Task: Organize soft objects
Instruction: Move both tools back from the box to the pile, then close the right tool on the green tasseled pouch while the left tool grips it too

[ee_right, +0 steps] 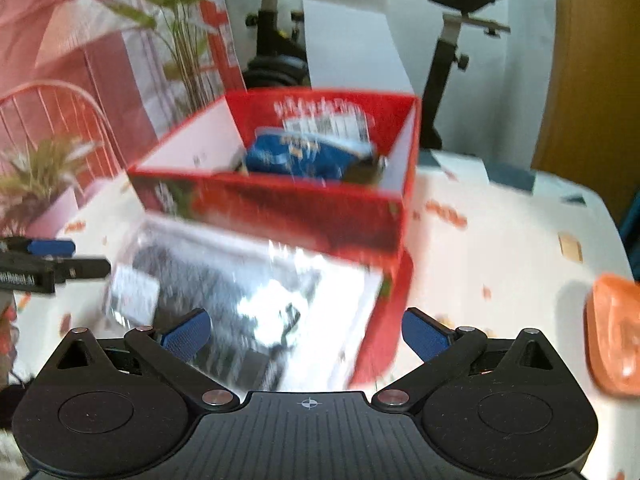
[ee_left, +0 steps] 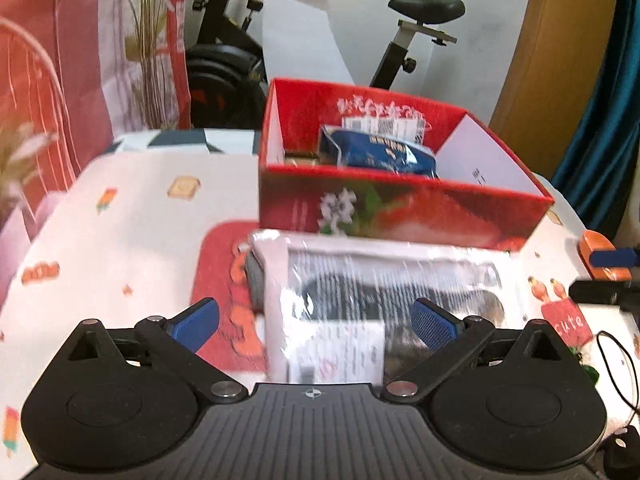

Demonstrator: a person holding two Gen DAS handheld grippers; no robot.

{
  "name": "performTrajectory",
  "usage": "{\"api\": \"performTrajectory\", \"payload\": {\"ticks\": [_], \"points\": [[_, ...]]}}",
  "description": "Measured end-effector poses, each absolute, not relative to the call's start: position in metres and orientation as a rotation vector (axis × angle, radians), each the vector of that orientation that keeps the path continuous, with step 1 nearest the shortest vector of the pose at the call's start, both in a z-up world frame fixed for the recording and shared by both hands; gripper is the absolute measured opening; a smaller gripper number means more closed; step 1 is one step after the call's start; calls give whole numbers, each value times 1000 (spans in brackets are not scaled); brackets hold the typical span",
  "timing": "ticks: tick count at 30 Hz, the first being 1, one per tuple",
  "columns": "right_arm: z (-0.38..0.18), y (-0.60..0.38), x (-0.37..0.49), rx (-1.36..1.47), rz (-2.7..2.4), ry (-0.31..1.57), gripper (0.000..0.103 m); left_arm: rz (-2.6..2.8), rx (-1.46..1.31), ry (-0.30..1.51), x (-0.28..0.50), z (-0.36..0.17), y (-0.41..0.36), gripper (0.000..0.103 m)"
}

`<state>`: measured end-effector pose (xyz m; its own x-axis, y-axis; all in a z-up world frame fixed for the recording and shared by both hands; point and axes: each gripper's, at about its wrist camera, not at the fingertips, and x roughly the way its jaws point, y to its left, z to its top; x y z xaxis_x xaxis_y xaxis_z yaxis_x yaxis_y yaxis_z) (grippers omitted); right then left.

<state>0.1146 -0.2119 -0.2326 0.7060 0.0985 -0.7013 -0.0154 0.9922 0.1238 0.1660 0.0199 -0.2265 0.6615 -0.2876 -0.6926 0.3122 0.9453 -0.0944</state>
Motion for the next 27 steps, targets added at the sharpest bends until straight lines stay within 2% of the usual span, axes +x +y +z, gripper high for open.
{"api": "performTrajectory", "payload": {"ticks": [13, 19, 21, 27], "points": [[-299, -216, 61, 125, 20, 981, 97, -360, -6, 839, 134, -259, 9, 103], [-314, -214, 67, 124, 35, 1030, 81, -354, -9, 858, 130, -264, 6, 103], [-313, -214, 67, 120, 43, 1025, 65, -361, -2, 869, 127, -267, 4, 103], [-308, -212, 67, 130, 69, 1012, 62, -377, -4, 906, 122, -277, 0, 102]]}}
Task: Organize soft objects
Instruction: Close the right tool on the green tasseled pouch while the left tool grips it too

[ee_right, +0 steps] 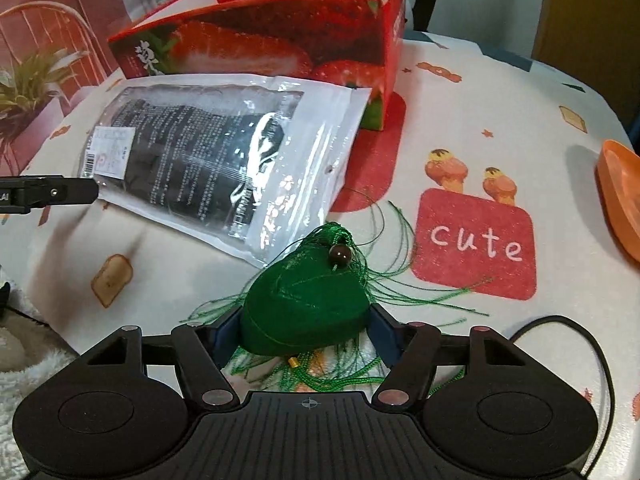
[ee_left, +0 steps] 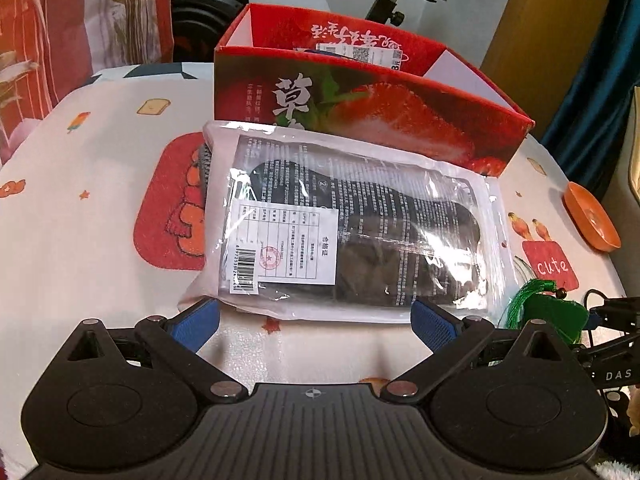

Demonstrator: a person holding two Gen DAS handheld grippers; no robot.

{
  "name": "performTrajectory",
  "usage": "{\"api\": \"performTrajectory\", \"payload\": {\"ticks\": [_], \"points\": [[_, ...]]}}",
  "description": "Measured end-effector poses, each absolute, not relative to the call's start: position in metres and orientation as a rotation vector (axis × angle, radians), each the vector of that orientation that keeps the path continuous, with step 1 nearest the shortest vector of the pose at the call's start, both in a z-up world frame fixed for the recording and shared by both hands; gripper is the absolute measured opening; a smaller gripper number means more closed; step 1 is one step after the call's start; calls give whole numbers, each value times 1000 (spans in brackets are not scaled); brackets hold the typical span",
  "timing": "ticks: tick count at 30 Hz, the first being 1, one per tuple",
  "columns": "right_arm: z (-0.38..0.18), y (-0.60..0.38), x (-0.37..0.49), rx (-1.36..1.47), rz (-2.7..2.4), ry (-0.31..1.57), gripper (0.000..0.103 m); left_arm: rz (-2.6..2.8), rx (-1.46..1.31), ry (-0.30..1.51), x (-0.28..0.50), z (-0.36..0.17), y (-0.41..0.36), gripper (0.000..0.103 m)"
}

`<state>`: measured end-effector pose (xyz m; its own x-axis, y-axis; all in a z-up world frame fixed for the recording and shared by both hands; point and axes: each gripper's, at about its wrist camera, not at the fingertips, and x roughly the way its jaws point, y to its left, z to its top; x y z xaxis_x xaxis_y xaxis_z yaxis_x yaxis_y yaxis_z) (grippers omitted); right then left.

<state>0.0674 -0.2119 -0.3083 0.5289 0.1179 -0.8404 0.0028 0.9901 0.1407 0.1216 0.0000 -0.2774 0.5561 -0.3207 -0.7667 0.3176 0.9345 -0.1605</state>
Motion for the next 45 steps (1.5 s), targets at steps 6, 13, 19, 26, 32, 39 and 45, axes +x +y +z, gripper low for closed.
{"api": "performTrajectory", "payload": {"ticks": [6, 13, 19, 26, 32, 39, 45], "points": [[-297, -200, 73, 131, 121, 981, 62, -379, -11, 891, 120, -277, 2, 97], [-279, -187, 85, 141, 186, 930, 62, -384, -33, 914, 121, -282, 4, 94], [-274, -161, 114, 93, 270, 909, 62, -384, -45, 919, 121, -283, 6, 93], [-281, -114, 144, 10, 394, 927, 62, -349, -116, 901, 127, -274, 28, 78], [-293, -105, 146, 13, 416, 971, 68, -323, -170, 905, 127, -269, 46, 78], [-291, -121, 138, 49, 398, 974, 72, -387, -151, 924, 124, -270, 32, 77], [-293, -129, 123, 68, 401, 991, 72, -446, -122, 929, 122, -270, 21, 72]]}}
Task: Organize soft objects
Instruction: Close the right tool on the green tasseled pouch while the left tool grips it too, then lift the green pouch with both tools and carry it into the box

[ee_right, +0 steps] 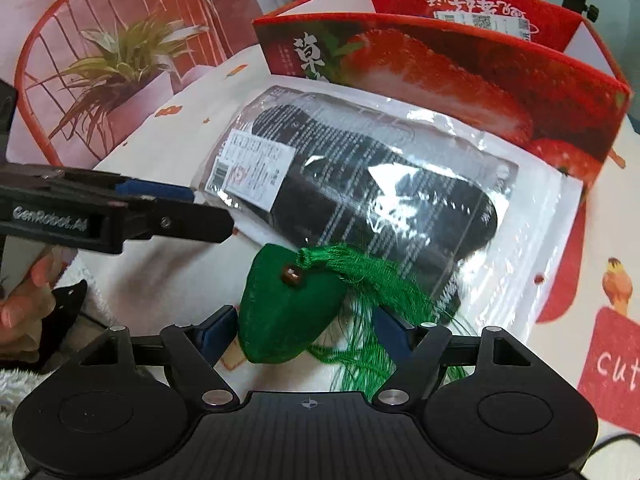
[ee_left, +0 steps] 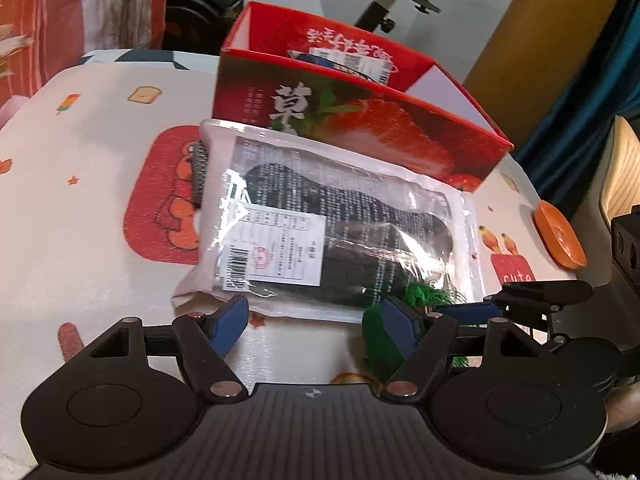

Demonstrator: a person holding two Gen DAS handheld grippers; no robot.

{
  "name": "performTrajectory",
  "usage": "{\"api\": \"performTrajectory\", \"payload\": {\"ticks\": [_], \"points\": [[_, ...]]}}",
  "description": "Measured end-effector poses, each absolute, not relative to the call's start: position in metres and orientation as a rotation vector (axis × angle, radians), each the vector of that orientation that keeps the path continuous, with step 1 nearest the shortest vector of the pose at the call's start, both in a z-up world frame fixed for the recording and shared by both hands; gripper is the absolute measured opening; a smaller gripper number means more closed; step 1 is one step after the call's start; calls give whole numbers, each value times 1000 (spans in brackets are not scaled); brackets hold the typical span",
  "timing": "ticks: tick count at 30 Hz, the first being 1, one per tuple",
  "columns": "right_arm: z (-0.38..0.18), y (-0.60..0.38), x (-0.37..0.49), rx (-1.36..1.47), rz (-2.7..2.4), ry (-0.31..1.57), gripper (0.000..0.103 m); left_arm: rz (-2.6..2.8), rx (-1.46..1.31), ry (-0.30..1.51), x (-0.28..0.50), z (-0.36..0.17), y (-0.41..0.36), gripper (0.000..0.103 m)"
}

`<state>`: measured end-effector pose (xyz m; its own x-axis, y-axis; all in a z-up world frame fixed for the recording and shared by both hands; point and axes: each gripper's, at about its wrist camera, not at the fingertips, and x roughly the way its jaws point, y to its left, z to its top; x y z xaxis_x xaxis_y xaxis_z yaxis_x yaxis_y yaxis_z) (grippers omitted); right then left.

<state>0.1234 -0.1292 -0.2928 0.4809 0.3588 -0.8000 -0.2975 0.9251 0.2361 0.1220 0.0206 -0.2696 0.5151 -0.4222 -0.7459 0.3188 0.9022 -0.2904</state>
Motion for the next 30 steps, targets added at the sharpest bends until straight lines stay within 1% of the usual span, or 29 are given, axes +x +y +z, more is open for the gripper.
{"api": "performTrajectory", "payload": {"ticks": [4, 5, 7, 8, 10, 11, 12, 14, 16, 20, 26, 30], "points": [[-291, -135, 116, 68, 399, 987, 70, -477, -114, 945, 123, -271, 15, 61], [-290, -137, 115, 71, 398, 989, 68, -490, -114, 954, 124, -272, 13, 59], [-289, -139, 112, 77, 395, 992, 68, -526, -112, 973, 127, -274, 8, 58], [-289, -141, 111, 79, 395, 993, 65, -542, -112, 979, 128, -275, 5, 58], [-289, -142, 109, 85, 408, 997, 55, -578, -110, 993, 130, -277, -1, 58], [-289, -142, 108, 91, 420, 998, 47, -596, -109, 998, 130, -278, -5, 58], [-289, -142, 108, 98, 432, 997, 42, -614, -107, 1002, 130, -278, -8, 57], [-289, -139, 108, 106, 447, 995, 39, -648, -104, 1008, 130, -280, -14, 52], [-290, -136, 110, 106, 456, 991, 39, -671, -110, 1024, 130, -283, -17, 49], [-290, -132, 114, 101, 466, 989, 39, -695, -122, 1061, 130, -292, -22, 39], [-286, -129, 121, 90, 461, 969, 38, -678, -201, 1070, 134, -298, -13, 35], [-270, -129, 126, 74, 456, 912, 39, -669, -201, 1046, 139, -290, -10, 35]]}}
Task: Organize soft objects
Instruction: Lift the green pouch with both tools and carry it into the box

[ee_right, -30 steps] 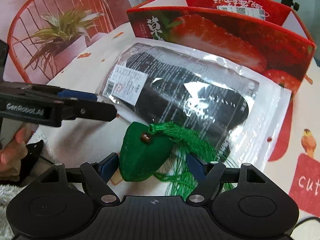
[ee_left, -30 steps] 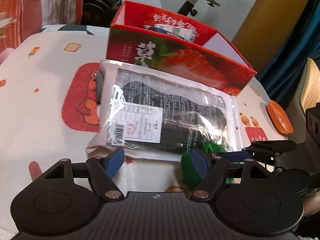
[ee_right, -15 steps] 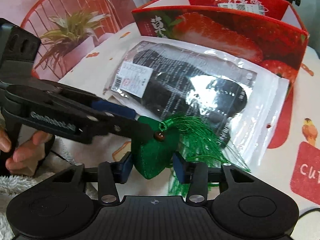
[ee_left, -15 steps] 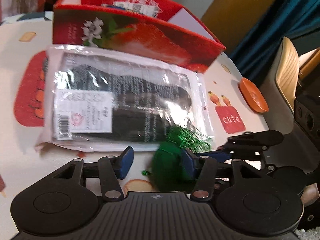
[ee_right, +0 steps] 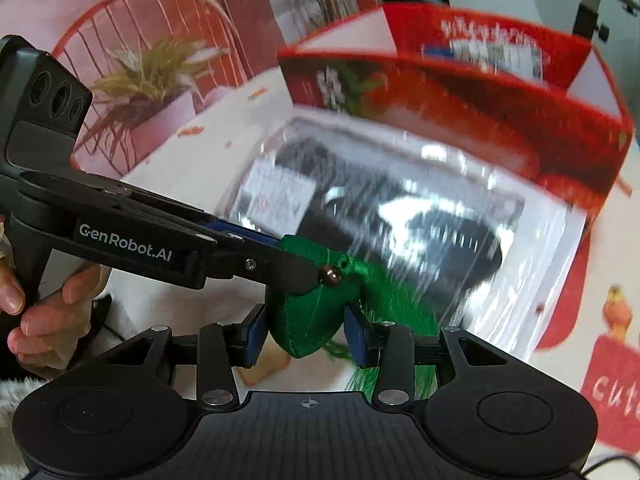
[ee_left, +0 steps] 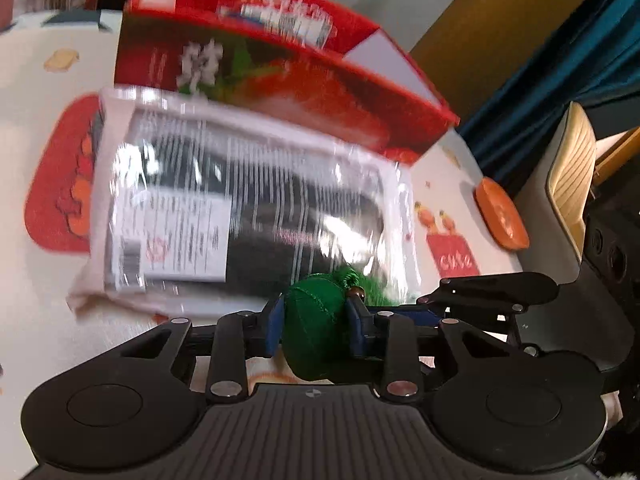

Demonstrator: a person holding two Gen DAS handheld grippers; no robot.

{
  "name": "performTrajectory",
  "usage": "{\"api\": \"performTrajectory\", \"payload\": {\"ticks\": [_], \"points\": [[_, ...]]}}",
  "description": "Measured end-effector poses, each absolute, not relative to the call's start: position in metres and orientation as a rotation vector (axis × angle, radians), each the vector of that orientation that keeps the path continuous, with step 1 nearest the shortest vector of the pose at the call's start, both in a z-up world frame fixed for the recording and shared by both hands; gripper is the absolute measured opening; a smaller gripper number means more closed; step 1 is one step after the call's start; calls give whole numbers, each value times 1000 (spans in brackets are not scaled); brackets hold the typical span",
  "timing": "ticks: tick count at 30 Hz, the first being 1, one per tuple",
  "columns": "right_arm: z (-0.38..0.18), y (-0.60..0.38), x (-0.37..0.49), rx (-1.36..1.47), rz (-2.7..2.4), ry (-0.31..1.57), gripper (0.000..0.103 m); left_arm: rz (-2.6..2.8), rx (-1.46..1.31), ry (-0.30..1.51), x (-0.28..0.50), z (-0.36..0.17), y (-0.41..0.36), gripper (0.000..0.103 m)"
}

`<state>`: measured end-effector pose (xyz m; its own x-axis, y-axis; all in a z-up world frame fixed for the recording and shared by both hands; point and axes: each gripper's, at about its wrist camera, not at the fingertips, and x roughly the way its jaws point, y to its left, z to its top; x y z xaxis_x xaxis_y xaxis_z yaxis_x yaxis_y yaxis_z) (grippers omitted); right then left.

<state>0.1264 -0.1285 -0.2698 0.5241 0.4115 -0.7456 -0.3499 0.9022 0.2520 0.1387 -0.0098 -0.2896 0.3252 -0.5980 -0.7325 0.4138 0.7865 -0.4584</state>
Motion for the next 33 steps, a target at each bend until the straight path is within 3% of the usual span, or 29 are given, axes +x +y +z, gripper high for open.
{"api": "performTrajectory", "payload": {"ticks": [9, 22, 33], "points": [[-214, -131, 152, 29, 438, 737, 38, -640, -154, 874, 152, -230, -12, 35], [-114, -145, 207, -109, 375, 441, 38, -654, -44, 532, 185, -102, -37, 35], [-129, -171, 251, -181, 289, 459, 38, -674, -91, 531, 244, -97, -62, 35]]}}
